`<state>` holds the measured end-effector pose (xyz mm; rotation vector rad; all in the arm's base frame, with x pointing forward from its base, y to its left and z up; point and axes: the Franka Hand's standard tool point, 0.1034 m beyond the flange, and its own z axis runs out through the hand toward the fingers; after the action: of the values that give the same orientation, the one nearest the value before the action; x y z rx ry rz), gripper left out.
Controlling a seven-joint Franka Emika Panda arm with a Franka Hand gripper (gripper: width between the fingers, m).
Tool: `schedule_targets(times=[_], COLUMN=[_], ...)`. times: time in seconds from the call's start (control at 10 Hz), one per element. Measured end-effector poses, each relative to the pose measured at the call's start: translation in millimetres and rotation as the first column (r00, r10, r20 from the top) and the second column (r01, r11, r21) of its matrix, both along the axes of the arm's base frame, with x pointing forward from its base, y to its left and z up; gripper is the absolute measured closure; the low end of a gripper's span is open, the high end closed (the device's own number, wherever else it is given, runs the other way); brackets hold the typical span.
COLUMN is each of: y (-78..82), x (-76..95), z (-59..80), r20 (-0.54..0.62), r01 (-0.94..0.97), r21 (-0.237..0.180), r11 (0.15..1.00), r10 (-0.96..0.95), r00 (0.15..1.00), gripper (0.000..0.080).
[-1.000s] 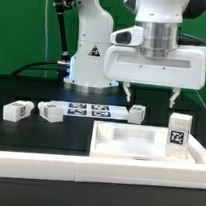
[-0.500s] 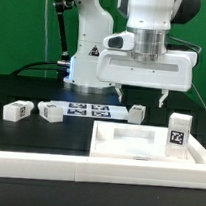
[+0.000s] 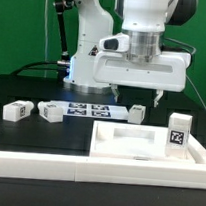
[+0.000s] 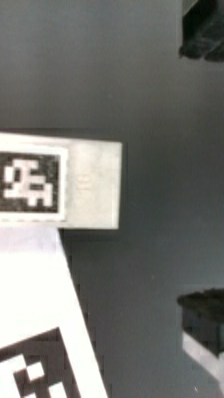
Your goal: Assemble square table
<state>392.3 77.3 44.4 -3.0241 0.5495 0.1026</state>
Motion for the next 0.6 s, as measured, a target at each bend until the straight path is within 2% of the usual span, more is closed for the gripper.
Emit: schedule_targets(times=[0.3, 0.6], y=[-11.5, -11.2], x=[5.5, 3.6], z=[0.6, -0.2], r20=[0.045, 0.017], r01=[0.089, 0.091], r21=[0.037, 0.047], r11=[0.995, 0.995], r10=[-0.090, -0.092], r00=[0.995, 0.996], gripper=[0.0150, 0.0150])
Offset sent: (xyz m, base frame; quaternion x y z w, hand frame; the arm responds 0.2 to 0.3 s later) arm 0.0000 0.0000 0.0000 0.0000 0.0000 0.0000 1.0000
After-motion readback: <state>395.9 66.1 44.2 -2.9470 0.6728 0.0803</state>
